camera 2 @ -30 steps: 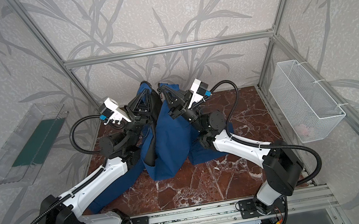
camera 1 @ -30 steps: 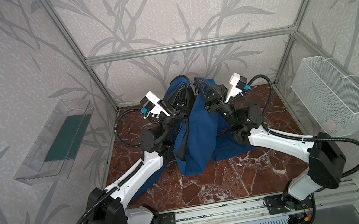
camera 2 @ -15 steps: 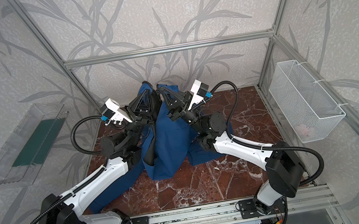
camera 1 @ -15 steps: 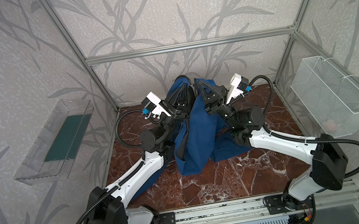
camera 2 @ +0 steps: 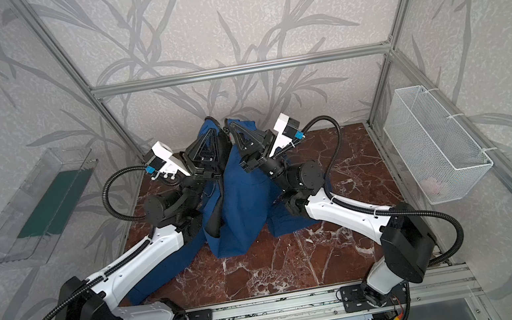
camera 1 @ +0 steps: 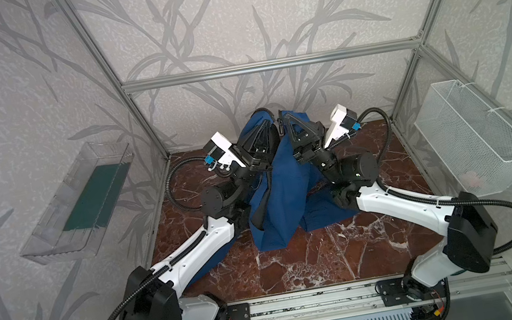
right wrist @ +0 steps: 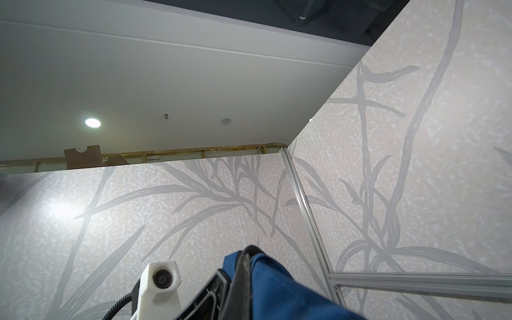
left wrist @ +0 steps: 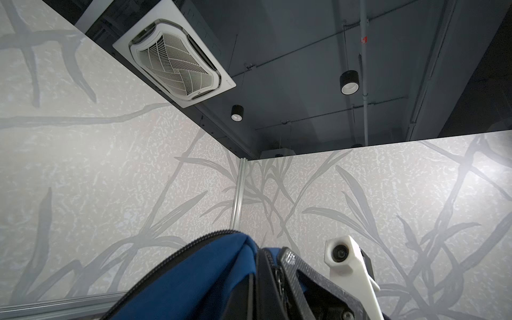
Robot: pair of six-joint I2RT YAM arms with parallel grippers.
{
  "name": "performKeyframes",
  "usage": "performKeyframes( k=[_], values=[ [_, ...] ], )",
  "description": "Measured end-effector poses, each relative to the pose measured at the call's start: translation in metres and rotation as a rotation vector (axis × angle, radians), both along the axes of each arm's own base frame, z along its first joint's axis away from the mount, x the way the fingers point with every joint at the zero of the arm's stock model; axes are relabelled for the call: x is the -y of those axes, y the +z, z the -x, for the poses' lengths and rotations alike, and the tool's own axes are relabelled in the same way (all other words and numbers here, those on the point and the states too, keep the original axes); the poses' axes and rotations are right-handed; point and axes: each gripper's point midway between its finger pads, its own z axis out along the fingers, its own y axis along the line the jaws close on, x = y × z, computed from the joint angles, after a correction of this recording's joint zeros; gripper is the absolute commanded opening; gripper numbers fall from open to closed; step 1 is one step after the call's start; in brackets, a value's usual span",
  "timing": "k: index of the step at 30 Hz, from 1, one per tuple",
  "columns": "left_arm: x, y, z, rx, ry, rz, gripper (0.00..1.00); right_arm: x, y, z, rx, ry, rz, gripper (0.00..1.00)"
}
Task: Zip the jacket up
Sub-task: 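Hold the raised hem ends together with both grippers, jacket hanging below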
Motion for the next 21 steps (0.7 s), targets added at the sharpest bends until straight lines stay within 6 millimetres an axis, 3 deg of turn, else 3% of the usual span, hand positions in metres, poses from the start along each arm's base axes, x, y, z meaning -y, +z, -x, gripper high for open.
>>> performKeyframes(
  k=[21],
  values=[
    [0.0019, -0.0058, -0.0013, -0.004, 0.009, -0.014, 0.0, -0.0069, -0.0059, -0.0037, -0.024, 0.021, 0.001, 0.0]
  ],
)
